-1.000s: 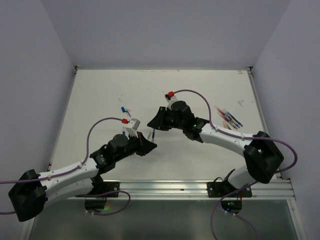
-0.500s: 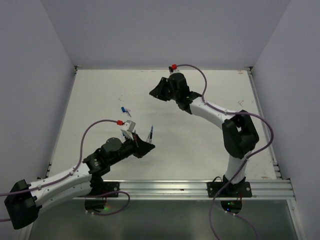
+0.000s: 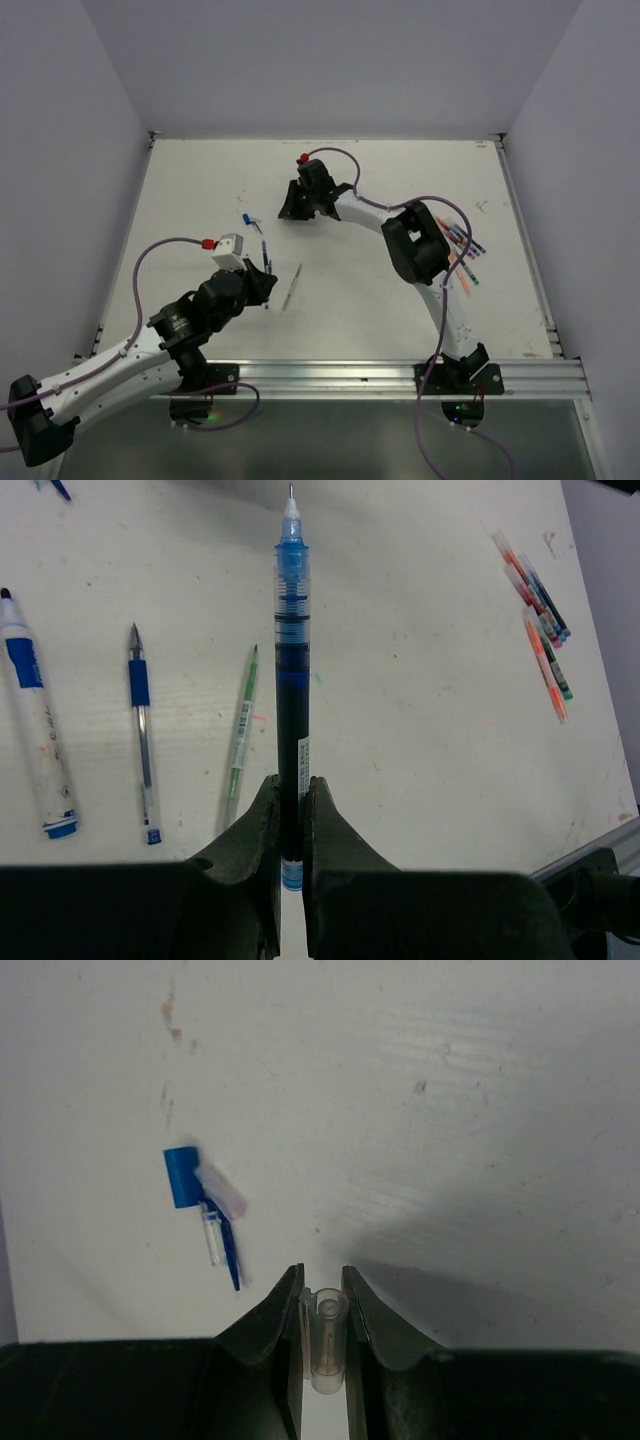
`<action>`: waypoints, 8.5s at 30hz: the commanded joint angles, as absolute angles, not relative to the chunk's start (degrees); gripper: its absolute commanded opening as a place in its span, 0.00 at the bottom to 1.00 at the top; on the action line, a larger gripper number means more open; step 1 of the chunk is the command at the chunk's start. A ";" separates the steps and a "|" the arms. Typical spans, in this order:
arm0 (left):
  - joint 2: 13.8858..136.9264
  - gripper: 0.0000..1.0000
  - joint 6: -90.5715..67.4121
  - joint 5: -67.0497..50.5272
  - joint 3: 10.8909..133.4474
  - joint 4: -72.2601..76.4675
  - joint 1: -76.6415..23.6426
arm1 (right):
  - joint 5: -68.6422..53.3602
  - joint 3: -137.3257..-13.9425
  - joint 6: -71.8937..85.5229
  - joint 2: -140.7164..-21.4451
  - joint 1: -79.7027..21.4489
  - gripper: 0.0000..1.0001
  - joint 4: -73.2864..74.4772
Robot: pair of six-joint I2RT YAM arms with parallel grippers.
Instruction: Open the pen caps
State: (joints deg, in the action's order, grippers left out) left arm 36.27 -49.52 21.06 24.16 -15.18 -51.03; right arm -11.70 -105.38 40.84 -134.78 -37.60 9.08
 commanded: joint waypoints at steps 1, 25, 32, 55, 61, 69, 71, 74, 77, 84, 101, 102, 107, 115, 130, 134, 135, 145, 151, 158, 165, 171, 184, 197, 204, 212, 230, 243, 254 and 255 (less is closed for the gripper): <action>34.89 0.00 -50.19 29.52 28.38 -19.59 -51.06 | -11.87 -105.91 38.32 -134.56 -39.02 0.00 9.14; 32.34 0.00 -45.53 29.10 28.92 -20.57 -51.06 | -10.81 -112.94 39.73 -141.59 -41.04 0.41 9.93; 38.84 0.00 -44.03 19.71 26.28 -13.54 -51.06 | -4.23 -103.82 39.28 -128.52 -39.38 0.43 13.00; 73.12 0.00 -43.33 9.31 29.00 3.26 -51.50 | 0.26 -58.62 32.26 -72.43 -12.83 0.48 24.96; 75.49 0.00 -45.61 15.46 29.44 0.09 -51.42 | 0.35 -59.32 31.55 -73.21 -12.04 0.48 25.92; 77.96 0.00 -48.78 23.54 31.11 -11.86 -51.42 | 0.18 -58.71 30.94 -73.83 -10.64 0.48 25.32; 77.96 0.00 -49.30 23.99 31.03 -12.74 -51.42 | 0.18 -58.54 30.85 -74.09 -10.55 0.48 25.22; 78.05 0.00 -50.35 25.48 31.29 -14.40 -51.42 | -1.49 -58.10 30.94 -74.27 -10.55 0.48 25.05; 78.92 0.00 -51.85 28.47 31.64 -17.30 -51.42 | -2.28 -57.48 31.02 -74.27 -10.46 0.48 24.26; 81.91 0.00 -51.07 32.34 33.83 -20.56 -51.42 | -3.69 -56.25 31.81 -74.35 -10.46 0.48 22.42; 86.84 0.02 -43.51 29.01 35.68 -17.49 -52.56 | -5.80 -55.64 32.43 -75.50 -10.46 0.48 20.74; 87.01 0.03 -43.07 28.57 35.77 -17.32 -52.73 | -5.89 -55.55 32.52 -75.50 -10.46 0.48 20.39; 85.87 0.08 -40.96 25.32 34.29 -14.59 -53.00 | -5.89 -55.63 32.43 -75.59 -10.46 0.48 20.30; 82.80 0.30 -45.87 25.31 31.20 -15.47 -53.00 | -4.66 -56.77 31.29 -76.11 -10.28 0.48 21.71; 71.30 0.49 -47.91 27.69 33.03 -18.02 -54.75 | -3.08 -61.41 29.71 -81.73 -7.22 0.49 24.95; 68.56 0.53 -44.92 24.97 39.00 -18.11 -55.98 | -0.45 -68.37 27.34 -87.97 -4.75 0.49 29.17; 68.03 0.54 -44.22 23.31 39.98 -17.58 -56.77 | 2.61 -69.68 27.16 -90.33 -4.31 0.49 31.70; 64.07 0.58 -40.44 17.58 40.00 -8.02 -58.80 | 4.66 -60.05 26.46 -92.12 3.24 0.45 31.30; 66.62 0.59 -38.15 15.12 38.94 -3.78 -58.80 | 5.53 -55.46 23.39 -88.68 4.04 0.51 27.86; 67.24 0.60 -36.65 12.84 37.36 0.16 -58.80 | 8.52 -54.06 20.48 -89.47 4.31 0.51 29.45; 66.80 0.60 -36.38 12.92 36.39 1.49 -58.80 | 10.90 -52.65 18.11 -90.26 5.27 0.51 28.57; 66.62 0.61 -36.83 12.66 35.25 1.93 -58.80 | 9.23 -51.86 17.40 -92.46 6.33 0.51 27.33; 66.53 0.61 -36.74 14.41 37.00 0.09 -58.80 | 4.22 -48.95 18.99 -92.28 4.22 0.26 27.16; 63.55 0.59 -38.14 11.26 36.56 -1.41 -58.71 | 0.19 -55.11 22.50 -88.17 -15.36 0.00 27.43; 60.73 0.58 -37.53 4.75 31.56 9.39 -58.71 | -10.10 -51.42 31.71 -74.63 -20.21 0.00 18.21; 65.28 0.65 -42.27 -3.69 25.05 30.65 -58.80 | -12.22 -43.78 36.82 -67.24 -26.62 0.00 6.25; 75.15 0.65 -45.09 -2.99 27.42 35.34 -58.80 | -9.93 -42.80 45.61 -65.30 -38.40 0.00 0.35; 73.74 0.00 -42.81 -0.26 26.72 32.34 -58.80 | -8.61 -44.47 45.62 -65.48 -42.10 0.15 -0.18; 71.19 0.00 -42.98 -1.93 23.73 32.25 -58.80 | -5.54 -51.59 41.49 -70.74 -42.19 0.29 3.52; 71.28 0.00 -43.07 -2.02 23.73 32.17 -58.80 | -5.62 -51.85 41.48 -71.01 -42.10 0.28 3.43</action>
